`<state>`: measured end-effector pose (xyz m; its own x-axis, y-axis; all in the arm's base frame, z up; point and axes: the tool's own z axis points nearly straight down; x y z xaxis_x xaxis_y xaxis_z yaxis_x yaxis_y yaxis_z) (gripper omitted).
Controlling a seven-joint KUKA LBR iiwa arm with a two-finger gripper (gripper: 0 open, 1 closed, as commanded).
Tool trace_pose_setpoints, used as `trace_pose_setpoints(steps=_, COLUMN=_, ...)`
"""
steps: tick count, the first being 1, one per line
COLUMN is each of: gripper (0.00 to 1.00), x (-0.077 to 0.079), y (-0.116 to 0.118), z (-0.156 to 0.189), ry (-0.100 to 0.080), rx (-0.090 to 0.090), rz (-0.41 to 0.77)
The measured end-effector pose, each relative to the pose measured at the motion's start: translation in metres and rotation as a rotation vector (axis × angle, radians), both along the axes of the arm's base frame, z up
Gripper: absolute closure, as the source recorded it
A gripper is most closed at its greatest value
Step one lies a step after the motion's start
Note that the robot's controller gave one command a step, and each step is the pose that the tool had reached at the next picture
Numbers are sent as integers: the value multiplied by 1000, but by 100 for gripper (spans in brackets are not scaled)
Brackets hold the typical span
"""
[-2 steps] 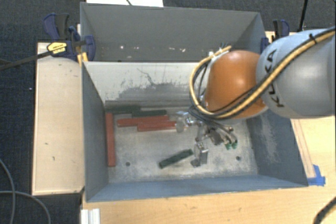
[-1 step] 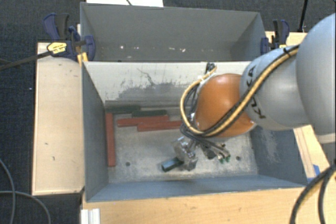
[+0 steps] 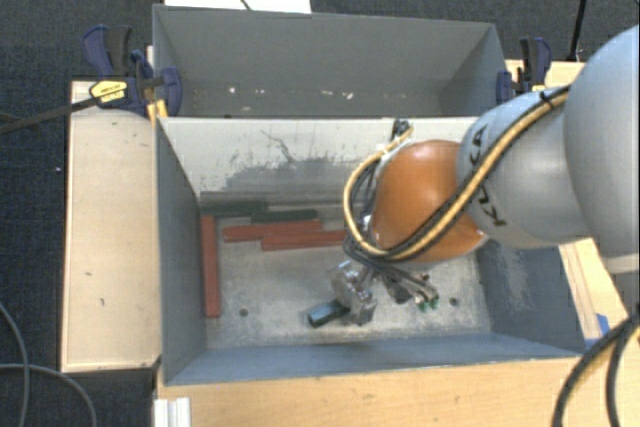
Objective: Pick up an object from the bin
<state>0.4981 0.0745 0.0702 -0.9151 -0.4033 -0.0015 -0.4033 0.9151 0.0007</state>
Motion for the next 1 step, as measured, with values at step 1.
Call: trace_pose_setpoints(steps=1, gripper=100, x=-7, y=-12, z=156, ry=-4, rx=0, rz=1)
